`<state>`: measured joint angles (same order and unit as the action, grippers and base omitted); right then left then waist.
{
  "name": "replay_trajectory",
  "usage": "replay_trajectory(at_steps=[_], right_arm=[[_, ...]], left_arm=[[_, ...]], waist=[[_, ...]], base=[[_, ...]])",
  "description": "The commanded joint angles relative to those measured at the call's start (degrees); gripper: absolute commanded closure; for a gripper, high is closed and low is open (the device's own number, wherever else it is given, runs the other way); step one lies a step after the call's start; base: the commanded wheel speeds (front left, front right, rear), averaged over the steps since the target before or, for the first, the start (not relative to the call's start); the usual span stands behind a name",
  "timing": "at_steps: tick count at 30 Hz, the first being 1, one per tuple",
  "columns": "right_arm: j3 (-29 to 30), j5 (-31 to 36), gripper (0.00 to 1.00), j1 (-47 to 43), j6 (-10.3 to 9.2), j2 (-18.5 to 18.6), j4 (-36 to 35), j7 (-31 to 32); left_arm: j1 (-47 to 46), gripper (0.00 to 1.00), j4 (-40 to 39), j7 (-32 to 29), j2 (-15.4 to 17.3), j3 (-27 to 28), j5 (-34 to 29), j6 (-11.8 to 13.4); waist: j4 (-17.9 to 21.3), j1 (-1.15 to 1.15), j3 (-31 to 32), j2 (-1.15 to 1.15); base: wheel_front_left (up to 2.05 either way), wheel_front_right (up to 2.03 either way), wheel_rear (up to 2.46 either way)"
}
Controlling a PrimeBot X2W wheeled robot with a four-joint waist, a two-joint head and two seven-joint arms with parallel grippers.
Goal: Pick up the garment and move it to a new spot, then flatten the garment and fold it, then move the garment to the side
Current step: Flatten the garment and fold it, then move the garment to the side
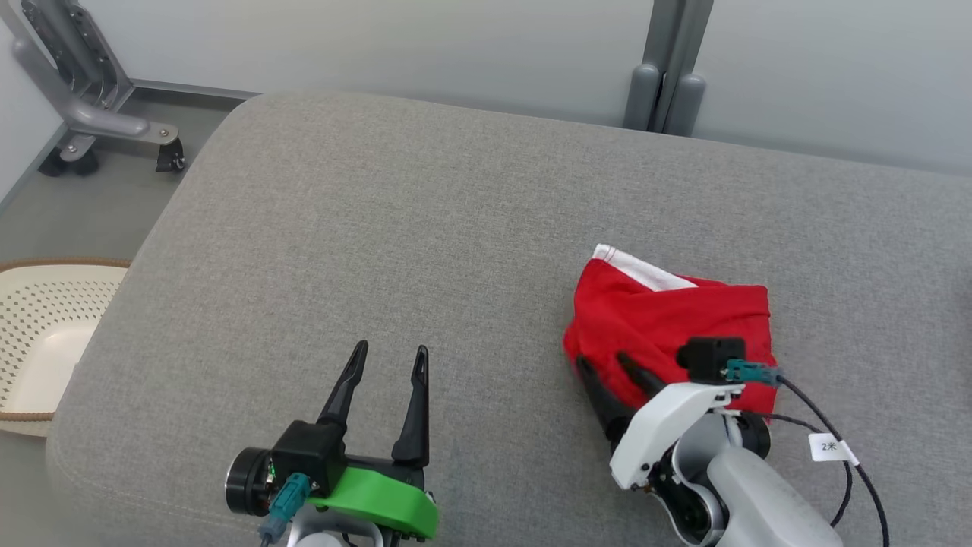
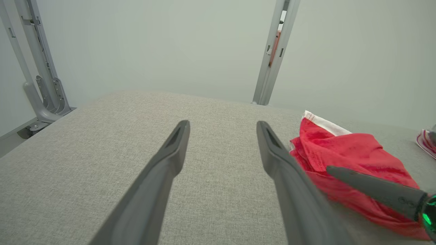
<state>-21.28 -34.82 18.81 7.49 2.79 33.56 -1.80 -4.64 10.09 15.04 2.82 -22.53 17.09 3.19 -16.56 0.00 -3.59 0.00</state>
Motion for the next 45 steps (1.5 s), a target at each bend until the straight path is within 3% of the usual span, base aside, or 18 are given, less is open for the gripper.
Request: replay_trajectory(at_steps=[1, 8, 12, 18, 27, 31, 37, 45], right_arm=[[-1.3, -0.6, 0.00, -1.0, -0.02, 0.2, -0.3, 0.9], [-7.4, -3.9, 0.00, -2.6, -0.02, 0.2, -2.4, 5.8], [-7.8, -5.3, 0.00, -2.9, -0.02, 0.2, -5.4, 6.6], [-3.5, -2.2, 0.00, -2.4, -0.02, 3.5, -10.9, 4.3], [7.4, 11.5, 0.00, -5.2, -0.04, 9.7, -18.2, -1.7], [10.2, 15.7, 0.00, -7.2, -0.02, 10.7, -21.0, -4.3], [13.9, 20.7, 0.00, -10.6, -0.03, 10.4, -23.6, -8.6], [18.6, 24.2, 0.00, -14.1, -0.03, 6.5, -23.1, -11.8]], left_arm=[[0.7, 0.00, 0.2, 0.1, 0.2, 0.0, -0.2, -0.2], [1.0, 0.00, 0.5, 0.1, 0.2, 0.6, -0.5, -0.5], [1.4, 0.00, 0.3, 0.1, 0.2, 1.1, -0.7, -0.6], [1.2, 0.00, -1.8, 0.1, 0.2, 2.5, 1.1, -0.3], [-0.8, 0.00, -6.3, 0.1, 0.2, 3.4, 1.5, 0.9], [-1.1, 0.00, -7.3, 0.1, 0.2, 3.7, 1.4, 1.5], [-0.6, 0.00, -6.8, 0.1, 0.2, 3.7, 0.6, 1.7], [1.8, 0.00, -2.6, 0.1, 0.2, 4.1, -2.0, 1.5]], waist=[[0.3, 0.00, 0.2, 0.00], [1.3, 0.00, 1.3, 0.00], [2.5, 0.00, 1.8, 0.00], [5.5, 0.00, 2.2, 0.00], [10.1, 0.00, 2.2, 0.00], [11.8, 0.00, 1.9, 0.00], [13.8, 0.00, 1.7, 0.00], [15.3, 0.00, 1.1, 0.00]], base=[[0.00, 0.00, 0.00], [0.00, 0.00, 0.00], [0.00, 0.00, 0.00], [0.00, 0.00, 0.00], [0.00, 0.00, 0.00], [0.00, 0.00, 0.00], [0.00, 0.00, 0.00], [0.00, 0.00, 0.00]])
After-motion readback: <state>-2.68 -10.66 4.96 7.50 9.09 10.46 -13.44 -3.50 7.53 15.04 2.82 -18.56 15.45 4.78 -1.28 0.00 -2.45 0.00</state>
